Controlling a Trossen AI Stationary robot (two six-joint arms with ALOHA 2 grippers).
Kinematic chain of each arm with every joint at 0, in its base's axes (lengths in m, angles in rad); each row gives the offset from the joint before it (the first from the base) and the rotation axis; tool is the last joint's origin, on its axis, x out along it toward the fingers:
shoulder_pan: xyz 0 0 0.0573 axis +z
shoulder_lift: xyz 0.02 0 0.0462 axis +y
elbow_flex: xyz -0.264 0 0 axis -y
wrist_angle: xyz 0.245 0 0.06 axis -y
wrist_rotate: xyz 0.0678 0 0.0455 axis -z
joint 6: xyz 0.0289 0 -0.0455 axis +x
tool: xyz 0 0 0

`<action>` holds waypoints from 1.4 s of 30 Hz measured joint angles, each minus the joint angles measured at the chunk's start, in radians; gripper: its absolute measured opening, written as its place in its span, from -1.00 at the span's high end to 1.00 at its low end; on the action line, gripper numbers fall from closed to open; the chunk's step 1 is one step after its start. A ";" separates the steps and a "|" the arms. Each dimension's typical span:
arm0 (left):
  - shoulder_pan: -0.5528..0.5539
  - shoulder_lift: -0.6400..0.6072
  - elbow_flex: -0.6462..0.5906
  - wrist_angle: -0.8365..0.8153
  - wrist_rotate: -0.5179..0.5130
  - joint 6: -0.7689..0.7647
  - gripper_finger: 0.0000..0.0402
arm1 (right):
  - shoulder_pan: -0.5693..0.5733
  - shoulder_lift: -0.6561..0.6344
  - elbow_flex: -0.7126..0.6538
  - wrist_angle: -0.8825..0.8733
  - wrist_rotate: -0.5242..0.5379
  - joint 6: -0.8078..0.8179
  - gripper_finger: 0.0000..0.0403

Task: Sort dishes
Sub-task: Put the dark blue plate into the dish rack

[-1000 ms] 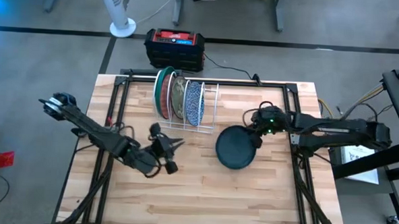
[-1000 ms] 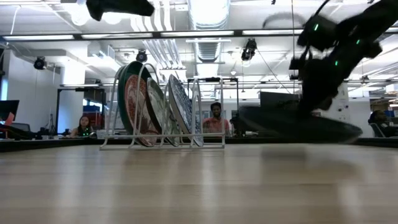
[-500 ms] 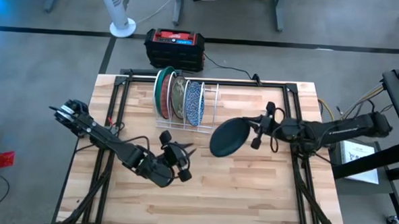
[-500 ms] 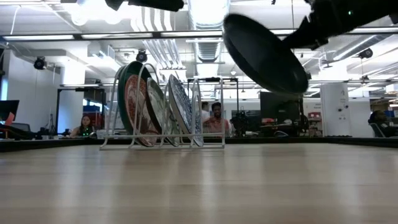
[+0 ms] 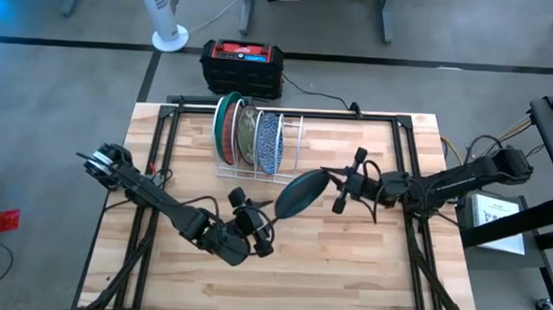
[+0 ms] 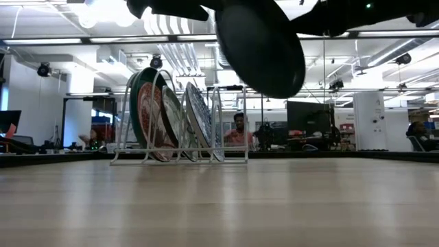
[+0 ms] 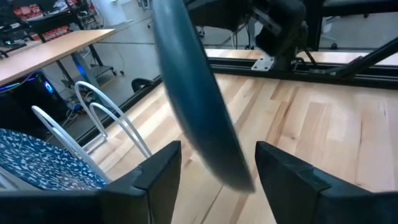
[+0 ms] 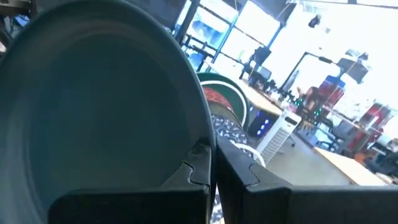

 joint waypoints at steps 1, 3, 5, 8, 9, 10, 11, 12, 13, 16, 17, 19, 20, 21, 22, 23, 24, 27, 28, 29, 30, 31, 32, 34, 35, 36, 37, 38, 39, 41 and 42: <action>0.000 0.003 0.002 0.001 0.000 -0.001 0.02 | 0.002 0.018 0.000 0.028 -0.001 -0.014 1.00; 0.000 0.008 0.005 -0.002 -0.006 -0.009 0.01 | 0.009 0.050 0.000 0.074 -0.001 -0.040 1.00; 0.000 0.009 0.006 0.000 -0.017 -0.015 0.00 | 0.015 0.083 0.000 0.131 -0.010 -0.050 1.00; 0.000 0.009 0.002 0.000 -0.035 -0.022 0.00 | 0.023 0.128 0.000 0.225 -0.036 -0.066 1.00; -0.001 0.009 0.002 0.000 -0.044 -0.023 0.01 | 0.024 0.143 0.000 0.261 -0.046 -0.068 1.00; -0.003 0.009 0.002 0.000 -0.054 -0.023 0.02 | 0.025 0.158 0.000 0.296 -0.054 -0.068 1.00; -0.004 0.009 0.002 0.001 -0.066 -0.023 0.04 | 0.026 0.171 0.000 0.325 -0.055 -0.069 1.00; -0.005 0.010 0.001 0.001 -0.081 -0.023 0.06 | 0.026 0.183 0.000 0.349 -0.055 -0.070 1.00; -0.006 0.012 0.000 0.001 -0.097 -0.023 0.10 | 0.026 0.196 0.000 0.373 -0.056 -0.072 1.00; -0.009 0.014 -0.004 -0.003 -0.169 -0.023 0.25 | 0.026 0.232 0.001 0.423 -0.056 -0.077 1.00; -0.009 0.014 -0.004 -0.003 -0.187 -0.023 0.31 | 0.026 0.241 0.006 0.426 -0.055 -0.077 1.00; -0.010 0.014 -0.005 -0.003 -0.235 -0.020 0.47 | 0.025 0.255 0.014 0.432 -0.054 -0.082 1.00; -0.009 0.014 -0.006 -0.007 -0.265 -0.020 0.56 | 0.024 0.261 0.019 0.436 -0.051 -0.085 1.00; -0.009 0.014 -0.007 -0.008 -0.304 -0.020 0.67 | 0.024 0.264 0.023 0.435 -0.050 -0.086 1.00; -0.009 0.014 -0.007 -0.006 -0.334 -0.022 0.78 | 0.022 0.268 0.025 0.434 -0.048 -0.086 1.00; -0.008 0.013 -0.007 -0.005 -0.363 -0.025 0.87 | 0.019 0.270 0.029 0.434 -0.046 -0.086 1.00; -0.008 0.013 -0.007 -0.003 -0.379 -0.027 0.90 | 0.016 0.270 0.032 0.434 -0.047 -0.086 1.00; -0.009 0.014 -0.007 0.000 -0.414 -0.034 0.89 | 0.009 0.269 0.042 0.427 -0.038 -0.087 0.98; -0.009 0.014 -0.007 0.002 -0.423 -0.033 0.89 | 0.009 0.269 0.045 0.425 -0.026 -0.087 0.96; -0.008 0.014 -0.007 0.003 -0.431 -0.029 0.89 | 0.009 0.268 0.047 0.422 -0.011 -0.088 0.94; -0.007 0.014 -0.007 0.003 -0.439 -0.026 0.89 | 0.010 0.266 0.048 0.417 0.012 -0.088 0.91; -0.005 0.014 -0.007 0.003 -0.460 -0.027 0.91 | 0.010 0.266 0.049 0.414 0.048 -0.088 0.88; -0.002 0.014 -0.008 0.001 -0.481 -0.027 0.91 | 0.010 0.264 0.049 0.414 0.079 -0.087 0.85; 0.003 0.014 -0.008 0.005 -0.524 -0.033 0.91 | 0.011 0.263 0.048 0.418 0.151 -0.090 0.80; 0.004 0.014 -0.008 0.000 -0.539 -0.033 0.91 | 0.010 0.262 0.047 0.419 0.192 -0.092 0.78; 0.007 0.014 -0.008 0.003 -0.538 -0.034 0.91 | 0.007 0.261 0.047 0.423 0.230 -0.095 0.75; 0.010 0.014 -0.008 0.003 -0.538 -0.037 0.91 | 0.007 0.261 0.047 0.421 0.269 -0.098 0.73; 0.015 0.014 -0.008 0.009 -0.537 -0.037 0.91 | 0.008 0.261 0.047 0.419 0.302 -0.100 0.70; 0.024 0.014 -0.008 0.019 -0.535 -0.038 0.91 | 0.009 0.261 0.047 0.420 0.338 -0.101 0.67; 0.051 0.014 -0.008 0.041 -0.534 -0.040 0.91 | 0.009 0.257 0.047 0.415 0.424 -0.103 0.62; 0.064 0.014 -0.008 0.047 -0.534 -0.041 0.91 | 0.008 0.253 0.047 0.404 0.466 -0.103 0.59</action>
